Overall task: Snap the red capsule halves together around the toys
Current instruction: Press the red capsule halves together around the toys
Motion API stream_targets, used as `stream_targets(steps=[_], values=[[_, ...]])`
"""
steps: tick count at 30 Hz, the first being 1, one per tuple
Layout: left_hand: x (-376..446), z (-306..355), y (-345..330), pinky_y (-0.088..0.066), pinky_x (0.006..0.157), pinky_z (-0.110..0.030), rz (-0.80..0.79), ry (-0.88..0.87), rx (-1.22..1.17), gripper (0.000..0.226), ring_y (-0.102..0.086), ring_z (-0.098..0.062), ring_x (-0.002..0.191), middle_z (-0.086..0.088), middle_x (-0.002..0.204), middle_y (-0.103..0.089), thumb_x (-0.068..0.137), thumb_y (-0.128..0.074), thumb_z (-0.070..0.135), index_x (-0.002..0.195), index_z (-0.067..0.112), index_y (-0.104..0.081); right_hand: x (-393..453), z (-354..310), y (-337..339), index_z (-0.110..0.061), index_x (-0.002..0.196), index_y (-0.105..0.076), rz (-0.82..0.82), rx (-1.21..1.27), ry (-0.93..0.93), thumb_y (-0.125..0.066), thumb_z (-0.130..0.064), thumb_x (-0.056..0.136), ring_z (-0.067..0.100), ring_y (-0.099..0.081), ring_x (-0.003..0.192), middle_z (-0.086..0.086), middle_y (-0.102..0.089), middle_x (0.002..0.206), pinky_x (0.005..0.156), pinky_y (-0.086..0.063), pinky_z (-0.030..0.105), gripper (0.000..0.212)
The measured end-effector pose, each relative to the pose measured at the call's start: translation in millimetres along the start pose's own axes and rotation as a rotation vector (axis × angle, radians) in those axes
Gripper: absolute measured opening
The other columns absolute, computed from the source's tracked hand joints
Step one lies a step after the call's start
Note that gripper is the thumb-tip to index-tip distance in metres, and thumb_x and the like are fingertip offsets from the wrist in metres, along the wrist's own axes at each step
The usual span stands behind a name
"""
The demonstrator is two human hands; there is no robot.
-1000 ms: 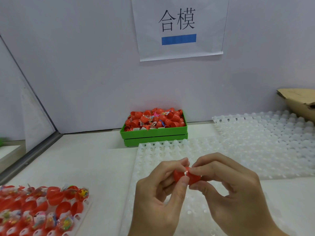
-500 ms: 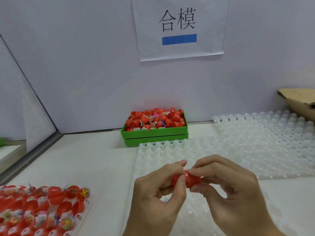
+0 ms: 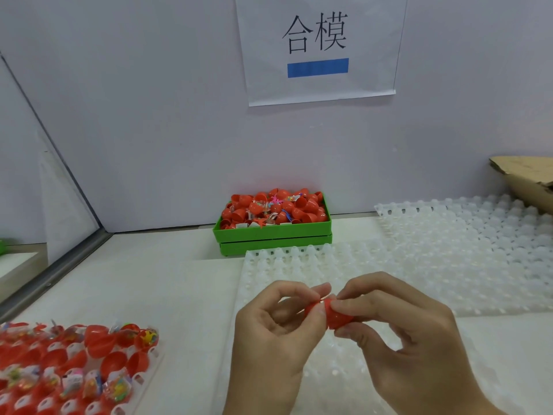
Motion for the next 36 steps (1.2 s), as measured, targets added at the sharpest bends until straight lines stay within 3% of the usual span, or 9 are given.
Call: stream_targets(steps=[6, 9, 14, 21, 24, 28, 32, 36], values=[[-1, -3, -4, -0.057, 0.077, -0.025, -0.088, 0.003, -0.203, 0.02, -0.073, -0.029, 0.097, -0.017, 0.1, -0.075, 0.067, -0.075, 0.018, 0.086, 0.014, -0.077, 1, 1, 4, -0.008, 0.082, -0.077, 0.03, -0.031, -0.006, -0.077, 0.005, 0.065, 0.011, -0.069, 0.077, 0.0, -0.066, 0.088, 0.063, -0.058, 0.021, 0.021], [-1, -2, -6, -0.055, 0.086, -0.027, -0.158, -0.057, -0.181, 0.033, -0.07, -0.032, 0.105, -0.016, 0.109, -0.074, 0.065, -0.073, 0.018, 0.098, 0.015, -0.075, 2, 1, 7, -0.008, 0.083, -0.077, 0.047, -0.038, -0.006, -0.078, 0.003, 0.066, 0.013, -0.068, 0.079, -0.001, -0.066, 0.088, 0.062, -0.058, 0.021, 0.021], [-1, 3, -6, -0.055, 0.088, -0.027, -0.195, -0.13, -0.085, 0.032, -0.07, -0.029, 0.107, -0.011, 0.111, -0.074, 0.074, -0.072, 0.019, 0.106, 0.022, -0.072, 4, 0, 9, -0.008, 0.085, -0.077, 0.048, 0.013, -0.002, -0.078, 0.002, 0.067, 0.013, -0.068, 0.078, 0.001, -0.066, 0.088, 0.061, -0.058, 0.023, 0.02], [-4, 9, -2, -0.055, 0.084, -0.02, -0.169, -0.184, 0.107, 0.033, -0.072, -0.018, 0.101, 0.001, 0.103, -0.077, 0.08, -0.067, 0.011, 0.105, 0.031, -0.074, 4, 6, 6, -0.022, 0.088, -0.075, 0.047, 0.158, -0.164, -0.078, -0.003, 0.067, 0.017, -0.069, 0.081, -0.01, -0.066, 0.089, 0.059, -0.057, 0.026, 0.029], [-4, 8, -2, -0.055, 0.083, -0.018, -0.176, -0.159, 0.099, 0.032, -0.072, -0.017, 0.1, 0.0, 0.102, -0.077, 0.078, -0.069, 0.008, 0.106, 0.021, -0.075, 2, 11, 4, -0.027, 0.089, -0.074, 0.032, 0.264, -0.263, -0.076, -0.004, 0.067, 0.022, -0.07, 0.077, -0.006, -0.068, 0.086, 0.059, -0.058, 0.031, 0.032], [-4, 7, -3, -0.055, 0.082, -0.018, -0.157, -0.155, 0.102, 0.033, -0.073, -0.019, 0.098, -0.002, 0.1, -0.077, 0.075, -0.07, 0.004, 0.105, 0.018, -0.075, 1, 14, 3, -0.024, 0.088, -0.073, 0.021, 0.359, -0.316, -0.075, -0.004, 0.068, 0.022, -0.072, 0.074, -0.003, -0.07, 0.082, 0.063, -0.057, 0.025, 0.029], [-3, 6, -4, -0.056, 0.078, -0.019, -0.116, -0.152, 0.125, 0.036, -0.074, -0.02, 0.093, -0.003, 0.095, -0.078, 0.071, -0.074, 0.009, 0.101, 0.029, -0.075, 2, 13, 2, -0.021, 0.089, -0.074, 0.012, 0.367, -0.314, -0.075, -0.002, 0.067, 0.022, -0.072, 0.075, -0.003, -0.07, 0.083, 0.065, -0.057, 0.024, 0.029], [-3, 9, -5, -0.057, 0.076, -0.019, -0.107, -0.146, 0.104, 0.033, -0.074, -0.02, 0.091, -0.004, 0.093, -0.078, 0.065, -0.074, 0.029, 0.098, 0.028, -0.075, 2, 10, 2, -0.023, 0.088, -0.074, 0.006, 0.331, -0.275, -0.075, -0.002, 0.067, 0.021, -0.072, 0.076, -0.003, -0.069, 0.084, 0.064, -0.057, 0.025, 0.03]])
Point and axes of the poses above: each hand's wrist, its own x-axis towards the middle knuckle, its own y-axis out of the back of the hand, z = x × y, the point moved 5 cm from there along x, towards the middle knuckle
